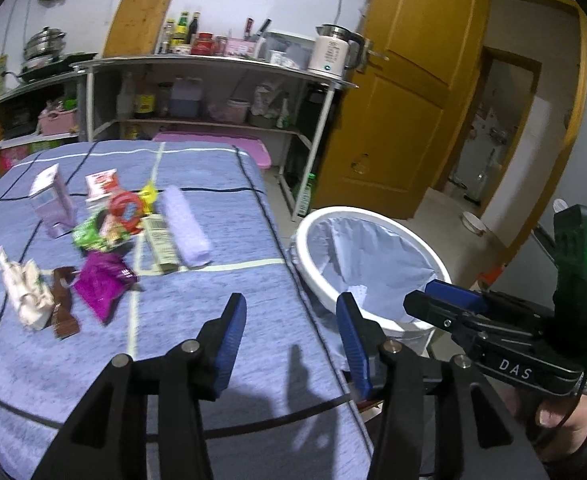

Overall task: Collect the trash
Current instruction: 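Grasp the long white foam net with the right gripper while the left gripper grasps the white paper bag, then carry the foam net in the right gripper while the left gripper carries the paper bag to the bin, then open the right gripper over the bin while the left gripper opens, dropping both items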

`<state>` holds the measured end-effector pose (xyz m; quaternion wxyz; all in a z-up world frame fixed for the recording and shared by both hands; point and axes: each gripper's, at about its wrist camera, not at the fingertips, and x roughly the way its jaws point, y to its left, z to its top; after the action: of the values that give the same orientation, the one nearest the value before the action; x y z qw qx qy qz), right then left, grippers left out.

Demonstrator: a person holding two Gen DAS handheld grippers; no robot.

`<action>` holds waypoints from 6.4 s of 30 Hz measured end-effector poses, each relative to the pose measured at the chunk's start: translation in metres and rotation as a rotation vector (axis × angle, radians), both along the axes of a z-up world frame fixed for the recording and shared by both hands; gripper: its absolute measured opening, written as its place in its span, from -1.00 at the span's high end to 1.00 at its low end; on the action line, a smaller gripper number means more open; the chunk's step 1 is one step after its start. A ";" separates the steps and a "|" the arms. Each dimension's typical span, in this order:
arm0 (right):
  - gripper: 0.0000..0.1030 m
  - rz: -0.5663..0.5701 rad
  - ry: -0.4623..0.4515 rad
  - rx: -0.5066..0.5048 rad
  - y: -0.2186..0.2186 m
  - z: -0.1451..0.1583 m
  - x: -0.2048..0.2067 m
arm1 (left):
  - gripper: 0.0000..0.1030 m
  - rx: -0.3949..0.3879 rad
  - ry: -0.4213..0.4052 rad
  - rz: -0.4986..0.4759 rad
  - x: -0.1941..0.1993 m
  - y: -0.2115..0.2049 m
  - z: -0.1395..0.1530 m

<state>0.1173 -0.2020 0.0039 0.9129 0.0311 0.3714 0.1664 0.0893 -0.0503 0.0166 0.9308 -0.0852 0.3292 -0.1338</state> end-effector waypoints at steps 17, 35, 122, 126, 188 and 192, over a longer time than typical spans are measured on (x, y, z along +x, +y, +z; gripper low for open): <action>0.17 0.137 0.039 0.001 0.056 -0.014 0.007 | 0.03 0.012 0.008 0.197 -0.023 0.066 -0.017; 0.17 0.226 0.083 0.010 0.111 -0.028 0.052 | 0.03 -0.017 0.055 0.478 -0.006 0.160 -0.038; 0.61 0.150 0.049 0.103 0.055 -0.009 0.036 | 0.78 0.055 -0.015 0.380 -0.029 0.118 -0.003; 0.61 0.141 0.044 0.104 0.050 -0.008 0.033 | 0.78 0.051 -0.026 0.360 -0.029 0.112 0.001; 0.51 -0.143 0.164 0.057 -0.078 -0.042 0.041 | 0.77 0.012 0.077 -0.185 0.078 -0.104 -0.022; 0.40 -0.151 0.169 0.057 -0.078 -0.043 0.042 | 0.76 0.007 0.079 -0.182 0.080 -0.102 -0.024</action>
<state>0.1595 -0.2804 -0.0395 0.8869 0.0991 0.4389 0.1045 0.1693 -0.1524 -0.0072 0.9014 -0.0569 0.3726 -0.2134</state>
